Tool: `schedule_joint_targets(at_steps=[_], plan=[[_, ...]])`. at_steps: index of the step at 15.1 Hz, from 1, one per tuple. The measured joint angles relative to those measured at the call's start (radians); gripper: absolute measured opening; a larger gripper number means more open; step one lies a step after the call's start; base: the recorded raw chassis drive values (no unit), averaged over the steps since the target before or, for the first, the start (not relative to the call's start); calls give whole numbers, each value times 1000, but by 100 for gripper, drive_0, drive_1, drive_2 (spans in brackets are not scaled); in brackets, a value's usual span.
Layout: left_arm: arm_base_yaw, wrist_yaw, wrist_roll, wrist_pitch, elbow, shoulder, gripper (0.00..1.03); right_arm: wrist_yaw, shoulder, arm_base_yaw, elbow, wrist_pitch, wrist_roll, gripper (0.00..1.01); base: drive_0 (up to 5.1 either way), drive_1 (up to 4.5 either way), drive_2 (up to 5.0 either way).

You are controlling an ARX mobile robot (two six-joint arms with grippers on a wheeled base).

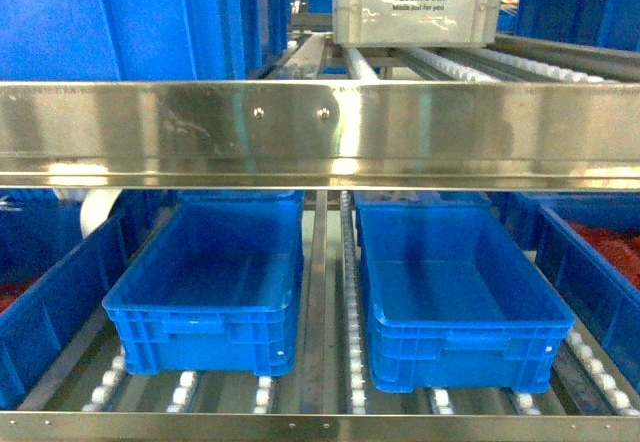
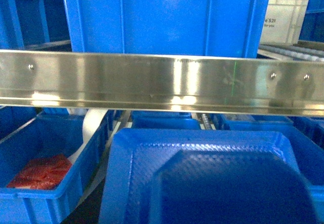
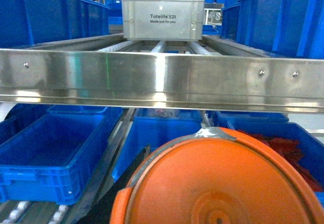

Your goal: Sort blue parts and orange caps into right shelf containers

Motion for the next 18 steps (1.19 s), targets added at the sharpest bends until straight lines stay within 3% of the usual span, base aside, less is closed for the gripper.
schedule_joint_targets(at_steps=[18], plan=[[0,0,0,-2,0,0,42,0,0,0,0,-3,4,42,0,0,0]])
